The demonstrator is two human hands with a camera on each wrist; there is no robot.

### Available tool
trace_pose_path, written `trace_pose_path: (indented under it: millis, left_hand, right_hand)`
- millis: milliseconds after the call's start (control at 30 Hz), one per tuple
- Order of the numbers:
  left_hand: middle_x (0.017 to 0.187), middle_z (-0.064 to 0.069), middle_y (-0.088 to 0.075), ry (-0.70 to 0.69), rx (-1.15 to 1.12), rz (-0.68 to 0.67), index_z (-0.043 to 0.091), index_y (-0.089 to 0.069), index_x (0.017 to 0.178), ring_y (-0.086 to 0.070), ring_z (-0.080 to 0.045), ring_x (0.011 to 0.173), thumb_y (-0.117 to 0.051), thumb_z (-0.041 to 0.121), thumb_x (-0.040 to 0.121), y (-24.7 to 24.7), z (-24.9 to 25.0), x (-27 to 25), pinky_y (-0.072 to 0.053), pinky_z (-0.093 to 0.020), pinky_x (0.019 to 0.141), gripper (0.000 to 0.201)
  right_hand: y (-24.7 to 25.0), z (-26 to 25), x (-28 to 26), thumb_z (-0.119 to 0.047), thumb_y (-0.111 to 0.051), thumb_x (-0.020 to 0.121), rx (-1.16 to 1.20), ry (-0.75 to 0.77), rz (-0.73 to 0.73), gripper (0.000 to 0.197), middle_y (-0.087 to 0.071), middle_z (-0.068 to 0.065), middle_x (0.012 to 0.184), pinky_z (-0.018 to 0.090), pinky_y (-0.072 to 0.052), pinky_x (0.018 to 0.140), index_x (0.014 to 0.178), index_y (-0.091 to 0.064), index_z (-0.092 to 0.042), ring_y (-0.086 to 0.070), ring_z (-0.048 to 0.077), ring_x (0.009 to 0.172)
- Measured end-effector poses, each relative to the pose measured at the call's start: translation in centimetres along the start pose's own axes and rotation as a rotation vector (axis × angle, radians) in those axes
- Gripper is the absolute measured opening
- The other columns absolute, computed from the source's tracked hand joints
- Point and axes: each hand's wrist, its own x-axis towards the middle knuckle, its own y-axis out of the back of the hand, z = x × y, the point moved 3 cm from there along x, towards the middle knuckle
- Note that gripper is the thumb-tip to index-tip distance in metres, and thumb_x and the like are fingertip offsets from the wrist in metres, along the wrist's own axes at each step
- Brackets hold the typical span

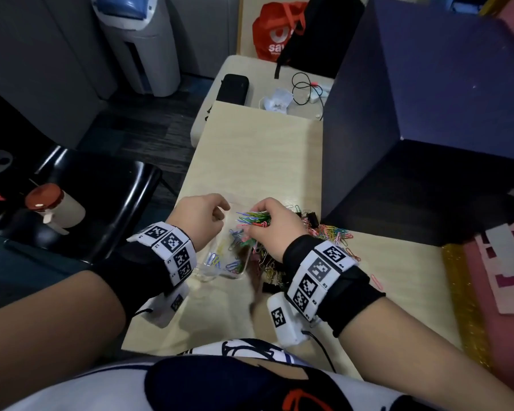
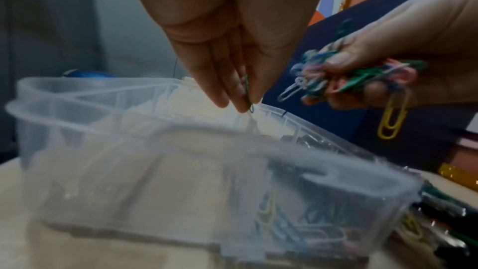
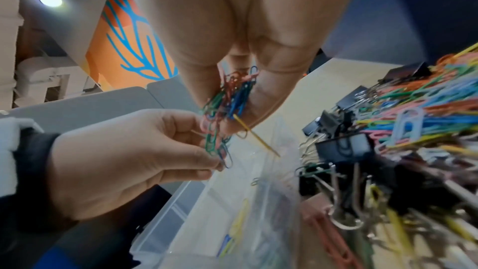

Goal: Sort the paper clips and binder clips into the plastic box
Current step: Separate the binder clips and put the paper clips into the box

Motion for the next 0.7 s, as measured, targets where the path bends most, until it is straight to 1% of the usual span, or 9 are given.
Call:
trace_pose_path:
  millis: [100, 167, 267, 367, 433, 500, 533, 600, 700]
  left_hand:
    - [0.088, 0.007, -0.071, -0.015, -0.078, -0.003, 0.026, -0.064, 0.107, -0.065, -0.012, 0.087, -0.058, 0.009, 0.081, 0.2, -0.1, -0.2, -0.051, -0.027, 0.086, 0.032]
    - [0.090, 0.006, -0.070, -0.041, -0.128, -0.011, 0.027, -0.063, 0.108, -0.067, -0.010, 0.086, -0.061, 0.011, 0.083, 0.2, -0.1, -0.3, -0.052, -0.026, 0.087, 0.031]
    - [0.094, 0.004, -0.070, -0.065, -0.119, -0.011, 0.026, -0.062, 0.110, -0.067, -0.011, 0.086, -0.064, 0.012, 0.084, 0.0, -0.1, -0.1, -0.052, -0.027, 0.087, 0.029]
    - [0.098, 0.004, -0.066, -0.054, 0.009, 0.020, 0.025, -0.060, 0.108, -0.063, -0.016, 0.089, -0.059, 0.010, 0.084, 0.0, 0.1, 0.2, -0.053, -0.033, 0.083, 0.029]
    - [0.107, 0.000, -0.057, -0.060, 0.133, 0.013, 0.024, -0.056, 0.111, -0.060, -0.022, 0.092, -0.059, 0.013, 0.084, -0.1, 0.5, 0.3, -0.052, -0.036, 0.082, 0.030]
    - [0.113, -0.004, -0.050, -0.053, 0.230, -0.029, 0.022, -0.052, 0.115, -0.058, -0.027, 0.093, -0.061, 0.018, 0.084, -0.5, 0.7, 0.2, -0.050, -0.037, 0.082, 0.032]
    - [0.114, -0.006, -0.049, -0.036, 0.252, -0.045, 0.022, -0.050, 0.116, -0.057, -0.028, 0.092, -0.060, 0.017, 0.085, -0.7, 0.6, 0.2, -0.049, -0.036, 0.079, 0.033]
    - [0.114, -0.008, -0.049, -0.012, 0.270, -0.070, 0.021, -0.049, 0.116, -0.055, -0.027, 0.086, -0.056, 0.007, 0.085, -1.1, 0.6, 0.4, -0.046, -0.034, 0.074, 0.035]
    - [0.112, -0.009, -0.051, -0.031, 0.266, -0.080, 0.019, -0.051, 0.115, -0.057, -0.027, 0.093, -0.054, -0.003, 0.083, -1.3, 0.7, 1.0, -0.048, -0.035, 0.077, 0.039]
  right_hand:
    - [-1.0, -0.4, 0.7, -0.039, -0.066, 0.085, -0.040, -0.065, -0.062, 0.046, -0.061, 0.001, 0.116, 0.025, -0.043, 0.083, 0.124, -0.052, -0.019, -0.058, 0.021, 0.107]
    - [-1.5, -0.2, 1.1, -0.036, -0.061, 0.088, 0.006, -0.095, -0.096, 0.048, -0.059, 0.004, 0.126, 0.034, -0.046, 0.095, 0.131, -0.048, -0.018, -0.058, 0.025, 0.112]
    - [-1.0, 0.3, 1.2, -0.026, -0.054, 0.091, 0.085, -0.083, -0.075, 0.035, -0.061, 0.004, 0.125, 0.043, -0.051, 0.094, 0.126, -0.052, -0.020, -0.061, 0.024, 0.109]
    - [0.7, 1.3, 0.7, -0.021, -0.052, 0.093, 0.096, -0.071, -0.019, 0.024, -0.063, -0.005, 0.104, 0.042, -0.054, 0.089, 0.117, -0.057, -0.021, -0.063, 0.019, 0.099]
    - [2.0, 2.6, 0.3, -0.022, -0.052, 0.093, 0.027, -0.097, 0.022, 0.020, -0.061, -0.009, 0.093, 0.037, -0.053, 0.087, 0.112, -0.059, -0.022, -0.063, 0.017, 0.094]
    - [3.3, 4.4, -0.2, -0.024, -0.053, 0.093, -0.106, -0.136, 0.055, 0.019, -0.063, -0.007, 0.099, 0.028, -0.049, 0.087, 0.110, -0.060, -0.023, -0.061, 0.017, 0.098]
    - [3.9, 5.3, -0.4, -0.025, -0.053, 0.093, -0.185, -0.166, 0.065, 0.019, -0.063, -0.003, 0.106, 0.028, -0.047, 0.088, 0.111, -0.060, -0.024, -0.060, 0.018, 0.101]
    - [5.1, 7.1, -0.9, -0.026, -0.050, 0.094, -0.339, -0.253, 0.065, 0.024, -0.058, 0.005, 0.120, 0.030, -0.045, 0.093, 0.116, -0.058, -0.022, -0.057, 0.022, 0.107]
    - [6.2, 9.5, -1.9, -0.027, -0.044, 0.095, -0.442, -0.334, 0.065, 0.035, -0.046, 0.009, 0.133, 0.034, -0.042, 0.101, 0.129, -0.051, -0.021, -0.051, 0.029, 0.118]
